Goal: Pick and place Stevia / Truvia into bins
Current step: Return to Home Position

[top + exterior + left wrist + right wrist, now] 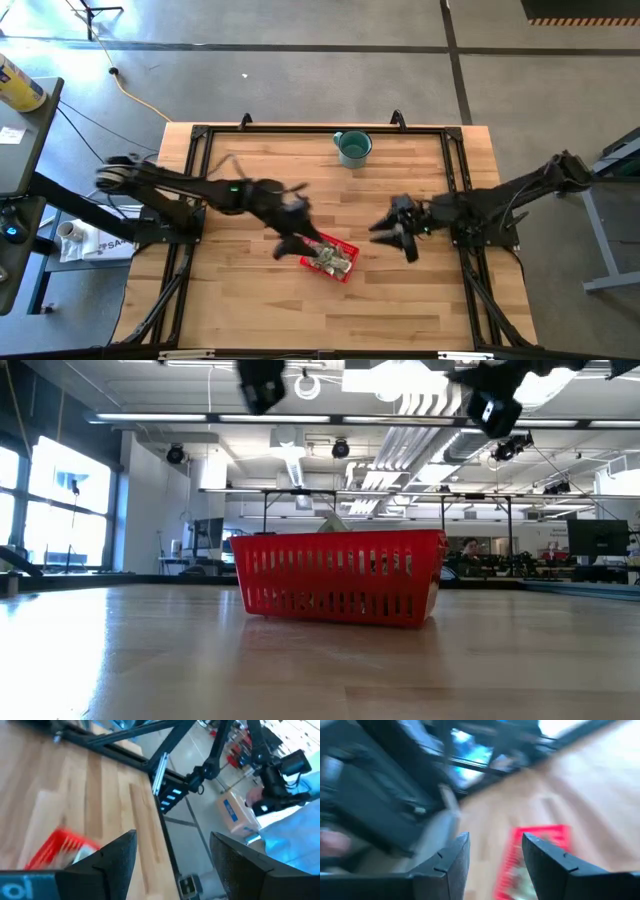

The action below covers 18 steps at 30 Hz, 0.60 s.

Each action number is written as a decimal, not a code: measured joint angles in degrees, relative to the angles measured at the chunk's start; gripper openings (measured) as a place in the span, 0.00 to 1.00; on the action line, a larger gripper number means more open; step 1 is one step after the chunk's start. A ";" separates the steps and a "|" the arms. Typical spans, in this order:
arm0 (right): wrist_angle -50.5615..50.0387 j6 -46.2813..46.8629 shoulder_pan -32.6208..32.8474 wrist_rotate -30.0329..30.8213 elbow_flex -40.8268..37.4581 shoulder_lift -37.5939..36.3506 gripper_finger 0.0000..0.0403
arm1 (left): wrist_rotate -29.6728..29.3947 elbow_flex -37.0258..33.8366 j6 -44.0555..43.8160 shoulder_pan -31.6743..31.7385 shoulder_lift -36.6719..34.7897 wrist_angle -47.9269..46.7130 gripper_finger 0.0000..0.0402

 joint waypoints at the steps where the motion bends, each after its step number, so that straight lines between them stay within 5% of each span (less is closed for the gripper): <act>1: -2.77 -0.64 -1.80 -0.03 0.42 -0.16 0.43 | -1.03 -3.30 -0.54 0.00 -2.92 0.68 0.70; 7: -23.52 8.29 -11.61 2.33 1.88 -4.36 0.43 | -11.92 -17.30 -3.03 -0.02 -20.86 1.92 0.70; 12: -19.57 -0.63 -13.56 -7.65 2.10 -9.92 0.42 | -14.11 -24.32 -1.56 -0.02 -36.16 -0.64 0.70; 18: -21.52 -3.48 -14.26 -2.97 -0.08 -18.11 0.42 | -20.51 -31.10 -0.64 0.00 -52.03 -7.08 0.70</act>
